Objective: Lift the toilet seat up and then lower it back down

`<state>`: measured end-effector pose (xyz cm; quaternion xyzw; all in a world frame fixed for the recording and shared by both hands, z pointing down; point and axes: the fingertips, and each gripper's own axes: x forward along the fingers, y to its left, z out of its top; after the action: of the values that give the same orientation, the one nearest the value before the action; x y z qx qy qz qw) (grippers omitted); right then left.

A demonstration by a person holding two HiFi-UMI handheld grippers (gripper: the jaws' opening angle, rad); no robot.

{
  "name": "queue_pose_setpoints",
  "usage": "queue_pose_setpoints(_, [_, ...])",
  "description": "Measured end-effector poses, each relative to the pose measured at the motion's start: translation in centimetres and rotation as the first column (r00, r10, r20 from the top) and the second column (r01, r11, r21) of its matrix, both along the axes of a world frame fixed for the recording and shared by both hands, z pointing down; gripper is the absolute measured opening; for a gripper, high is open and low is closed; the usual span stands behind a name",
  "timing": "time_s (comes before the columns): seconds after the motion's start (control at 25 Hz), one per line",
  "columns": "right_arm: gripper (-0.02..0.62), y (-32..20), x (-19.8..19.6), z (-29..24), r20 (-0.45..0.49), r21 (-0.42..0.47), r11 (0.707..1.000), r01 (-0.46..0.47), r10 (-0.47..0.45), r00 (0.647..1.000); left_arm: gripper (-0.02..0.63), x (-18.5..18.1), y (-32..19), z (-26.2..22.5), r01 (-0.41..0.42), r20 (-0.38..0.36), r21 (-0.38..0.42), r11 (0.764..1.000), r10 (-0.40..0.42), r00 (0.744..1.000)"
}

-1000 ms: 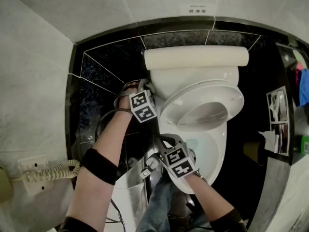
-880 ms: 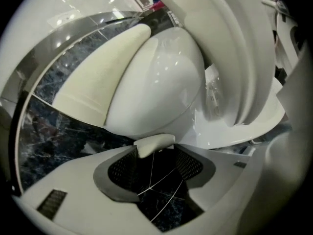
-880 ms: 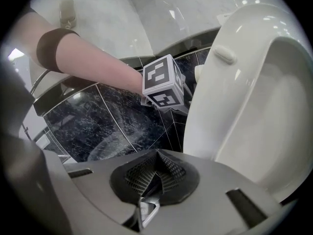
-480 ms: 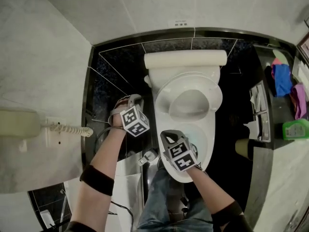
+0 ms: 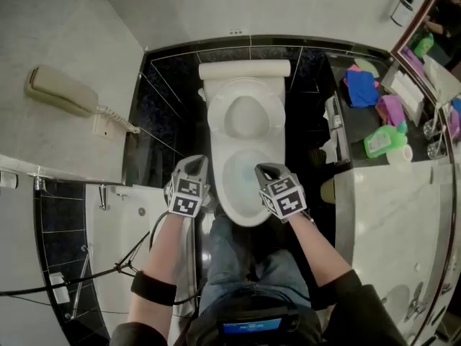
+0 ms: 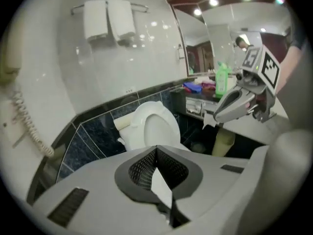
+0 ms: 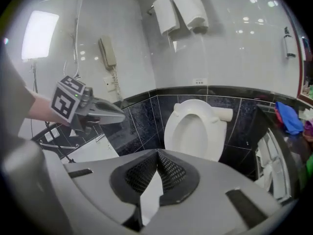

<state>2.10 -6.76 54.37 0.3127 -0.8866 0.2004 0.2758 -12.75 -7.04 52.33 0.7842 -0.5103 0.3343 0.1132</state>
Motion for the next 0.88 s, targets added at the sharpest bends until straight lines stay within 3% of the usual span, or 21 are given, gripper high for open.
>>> queue_pose_setpoints(0.12, [0.005,3.3,5.2,-3.2,-0.001,0.000,1.000,-0.028,0.028,1.000,0.005,1.3,5.8,-3.8,0.113,-0.104,0.020,0.993,-0.111,0.988])
queue_pose_setpoints(0.4, [0.005,9.6,15.0,-5.3,-0.031,-0.044,0.992,-0.120,0.119,0.992,0.005,3.7,14.8,-9.0,0.233,-0.199,-0.006,0.972,-0.230,0.953])
queue_pose_setpoints(0.64, [0.005,12.7,17.5,-7.5,-0.014,-0.061,0.976,-0.211,0.211,0.977,0.005,3.0,17.6,-10.7,0.261,-0.241,-0.029,0.965,-0.260,0.935])
queue_pose_setpoints(0.88, [0.005,15.1,16.7,-6.9,-0.059,-0.035,0.976,-0.216,0.214,0.975,0.005,0.9,19.3,-10.2,0.240,-0.267,-0.064,0.969,-0.249,0.931])
